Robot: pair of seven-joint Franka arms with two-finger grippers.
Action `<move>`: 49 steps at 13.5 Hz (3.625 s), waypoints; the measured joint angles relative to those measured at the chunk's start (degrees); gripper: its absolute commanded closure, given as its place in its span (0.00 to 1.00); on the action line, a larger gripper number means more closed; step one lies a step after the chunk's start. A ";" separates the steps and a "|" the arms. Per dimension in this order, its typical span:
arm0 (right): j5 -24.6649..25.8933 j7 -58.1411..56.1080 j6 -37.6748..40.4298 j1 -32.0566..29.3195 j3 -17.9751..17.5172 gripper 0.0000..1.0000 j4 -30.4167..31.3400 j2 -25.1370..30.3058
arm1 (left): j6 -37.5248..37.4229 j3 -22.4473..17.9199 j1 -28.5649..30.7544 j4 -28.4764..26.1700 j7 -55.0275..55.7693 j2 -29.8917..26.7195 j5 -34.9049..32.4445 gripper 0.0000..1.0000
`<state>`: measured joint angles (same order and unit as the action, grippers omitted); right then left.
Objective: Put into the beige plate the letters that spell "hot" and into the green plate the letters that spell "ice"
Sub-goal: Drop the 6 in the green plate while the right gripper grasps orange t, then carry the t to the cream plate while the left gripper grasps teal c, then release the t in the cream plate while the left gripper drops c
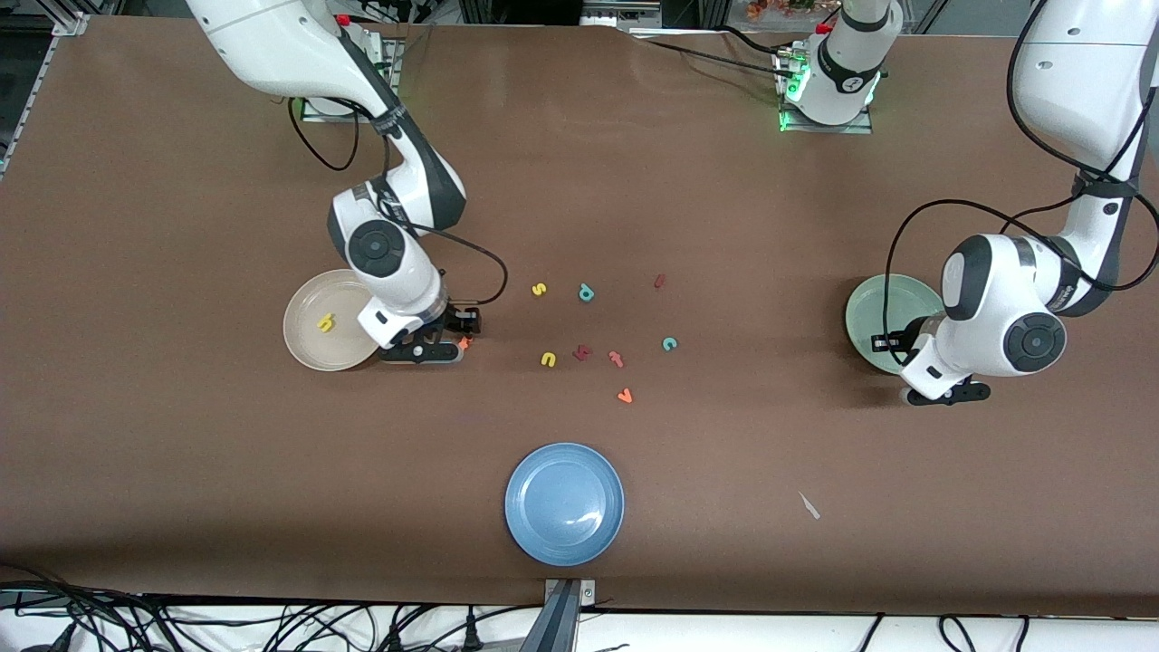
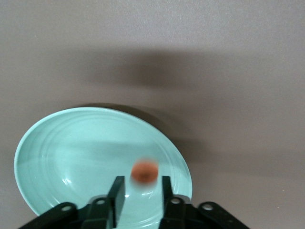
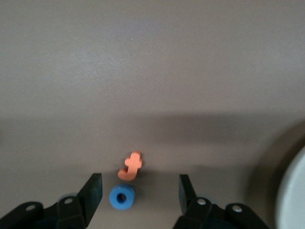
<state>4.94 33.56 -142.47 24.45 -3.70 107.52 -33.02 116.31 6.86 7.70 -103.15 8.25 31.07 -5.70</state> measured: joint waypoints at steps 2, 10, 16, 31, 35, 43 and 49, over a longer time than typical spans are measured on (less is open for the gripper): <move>2.27 5.69 -1.33 0.59 0.01 0.28 -0.82 -1.73 | -0.32 0.16 0.00 0.25 0.00 -0.13 0.00 0.00; 2.72 9.44 -1.34 1.18 0.05 0.34 -1.98 -2.96 | -2.60 9.88 -1.19 6.73 16.36 -4.52 0.87 0.00; 2.88 9.57 -1.82 1.20 0.08 0.63 -1.98 -3.67 | 1.85 11.72 -11.34 9.84 45.38 1.72 2.83 0.00; 3.75 -7.90 11.25 -1.03 5.39 0.89 2.30 8.24 | 14.63 10.04 -22.06 11.80 59.41 14.52 2.83 0.32; 3.70 -22.18 11.28 -6.50 8.71 0.32 11.20 15.75 | 14.57 9.94 -22.77 11.53 59.88 14.77 2.83 0.49; -2.04 -22.48 11.12 -7.78 7.58 0.25 15.39 18.30 | 14.39 9.75 -22.88 11.95 59.97 14.61 2.83 0.92; -2.41 -3.49 3.30 -4.23 -2.45 0.25 13.51 13.96 | -2.50 7.41 -15.46 14.96 44.81 3.77 2.75 0.99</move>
<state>2.53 30.07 -139.17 20.22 -6.15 121.03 -19.06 113.81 14.27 -7.76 -88.19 53.06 34.84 -2.95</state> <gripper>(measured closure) 0.251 0.753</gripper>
